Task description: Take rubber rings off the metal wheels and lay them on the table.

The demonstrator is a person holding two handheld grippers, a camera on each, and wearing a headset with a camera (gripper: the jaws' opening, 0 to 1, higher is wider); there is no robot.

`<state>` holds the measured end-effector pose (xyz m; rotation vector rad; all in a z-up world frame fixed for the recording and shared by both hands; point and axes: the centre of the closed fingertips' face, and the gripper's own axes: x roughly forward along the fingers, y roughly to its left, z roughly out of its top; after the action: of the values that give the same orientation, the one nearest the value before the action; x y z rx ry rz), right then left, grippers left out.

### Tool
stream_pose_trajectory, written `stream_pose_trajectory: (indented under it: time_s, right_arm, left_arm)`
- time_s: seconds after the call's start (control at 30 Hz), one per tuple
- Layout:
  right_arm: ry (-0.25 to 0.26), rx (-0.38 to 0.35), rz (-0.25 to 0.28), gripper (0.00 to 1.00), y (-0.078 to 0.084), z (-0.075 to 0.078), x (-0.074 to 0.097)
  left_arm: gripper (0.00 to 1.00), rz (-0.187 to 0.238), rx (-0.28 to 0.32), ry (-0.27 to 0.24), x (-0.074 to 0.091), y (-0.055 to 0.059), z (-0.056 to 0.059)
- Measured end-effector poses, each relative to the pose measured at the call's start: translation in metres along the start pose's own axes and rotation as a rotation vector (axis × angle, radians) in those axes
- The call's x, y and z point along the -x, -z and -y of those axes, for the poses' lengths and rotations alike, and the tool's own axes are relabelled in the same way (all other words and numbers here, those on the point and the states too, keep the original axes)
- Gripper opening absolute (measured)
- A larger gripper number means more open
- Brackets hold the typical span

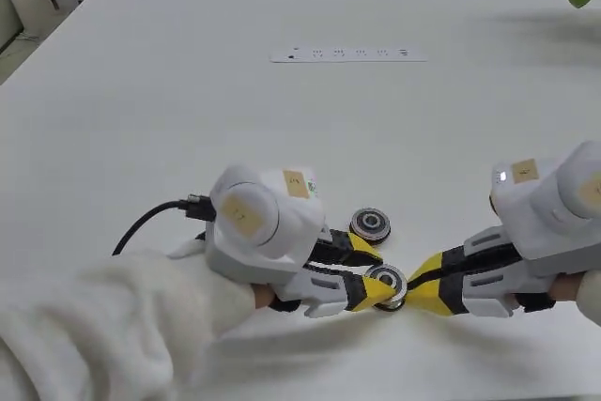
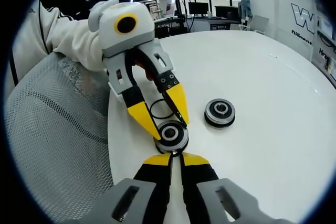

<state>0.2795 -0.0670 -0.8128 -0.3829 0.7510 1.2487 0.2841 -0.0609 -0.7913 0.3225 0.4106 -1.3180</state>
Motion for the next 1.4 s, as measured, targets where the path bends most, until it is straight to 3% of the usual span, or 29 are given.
stream_pose_trajectory:
  time_s: [0.1, 0.2, 0.23, 0.27, 0.3, 0.67, 0.8, 0.93, 1.1, 1.4]
  right_arm:
    - [0.003, -0.002, 0.001, 0.03, 0.000, 0.000, 0.000]
    - [0.008, 0.000, -0.005, 0.02, 0.002, 0.001, -0.001]
    - [0.008, -0.002, -0.004, 0.02, 0.002, 0.001, -0.001]
    - [0.008, -0.002, -0.005, 0.02, 0.002, 0.001, -0.001]
    - [0.008, -0.001, -0.005, 0.02, 0.002, 0.001, 0.000]
    - [0.011, -0.031, 0.008, 0.00, 0.002, 0.003, 0.000]
    - [0.013, -0.080, 0.019, 0.00, 0.002, 0.005, 0.001]
    - [-0.002, -0.087, 0.008, 0.00, 0.002, -0.001, 0.001]
    - [-0.001, -0.102, 0.020, 0.12, -0.001, -0.001, 0.002]
    - [-0.032, -0.039, 0.050, 0.19, -0.005, -0.008, -0.004]
  left_arm:
    - [0.20, -0.009, -0.045, -0.006, 0.000, 0.001, 0.001]
    - [0.20, -0.006, -0.066, -0.006, -0.001, 0.000, 0.002]
    - [0.16, -0.004, -0.071, 0.021, -0.002, -0.001, 0.007]
    - [0.15, -0.015, -0.075, -0.003, -0.002, 0.002, 0.004]
    - [0.15, -0.009, -0.080, 0.007, -0.004, 0.002, 0.006]
    - [0.15, 0.025, -0.051, 0.006, -0.004, 0.001, 0.004]
    - [0.15, 0.043, -0.042, 0.006, -0.004, 0.000, 0.004]
    - [0.15, 0.045, -0.044, 0.007, -0.004, 0.000, 0.005]
    - [0.15, 0.051, -0.042, 0.008, -0.004, -0.001, 0.005]
    - [0.15, 0.059, -0.039, 0.008, -0.004, -0.002, 0.005]
